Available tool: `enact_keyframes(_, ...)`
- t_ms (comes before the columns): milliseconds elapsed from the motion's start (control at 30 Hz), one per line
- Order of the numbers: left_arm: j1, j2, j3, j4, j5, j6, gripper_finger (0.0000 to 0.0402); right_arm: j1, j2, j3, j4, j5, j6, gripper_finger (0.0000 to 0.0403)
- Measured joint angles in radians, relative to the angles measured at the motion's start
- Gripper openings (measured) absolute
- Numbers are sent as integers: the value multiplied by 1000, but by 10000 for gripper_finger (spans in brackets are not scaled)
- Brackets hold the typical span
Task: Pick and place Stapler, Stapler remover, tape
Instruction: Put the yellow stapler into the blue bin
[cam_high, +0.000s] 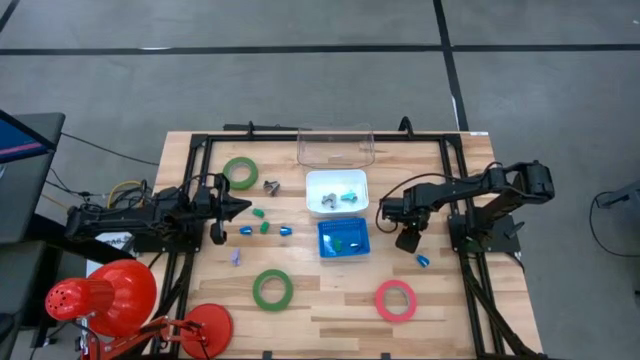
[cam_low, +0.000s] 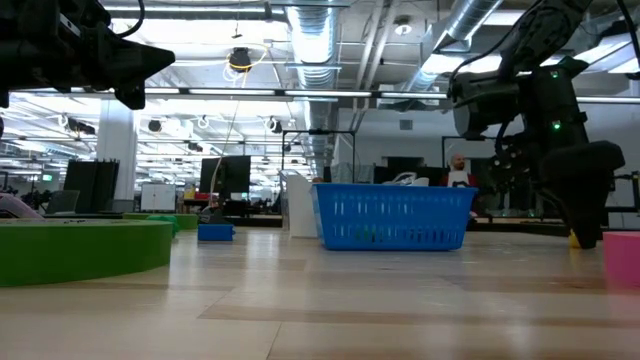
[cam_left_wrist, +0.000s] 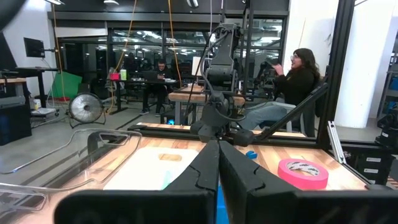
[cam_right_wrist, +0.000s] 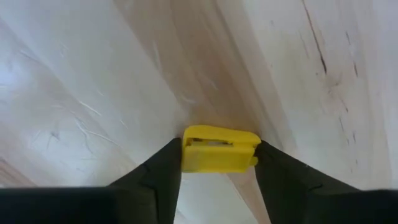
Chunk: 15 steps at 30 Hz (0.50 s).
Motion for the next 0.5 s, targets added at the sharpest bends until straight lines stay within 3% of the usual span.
enact_keyframes(200,0,0,0,0,0,0,3,0,0,-1,2,2,0,200)
enact_keyframes(500,0,0,0,0,0,0,3,1,-3,1,0,2,0,168)
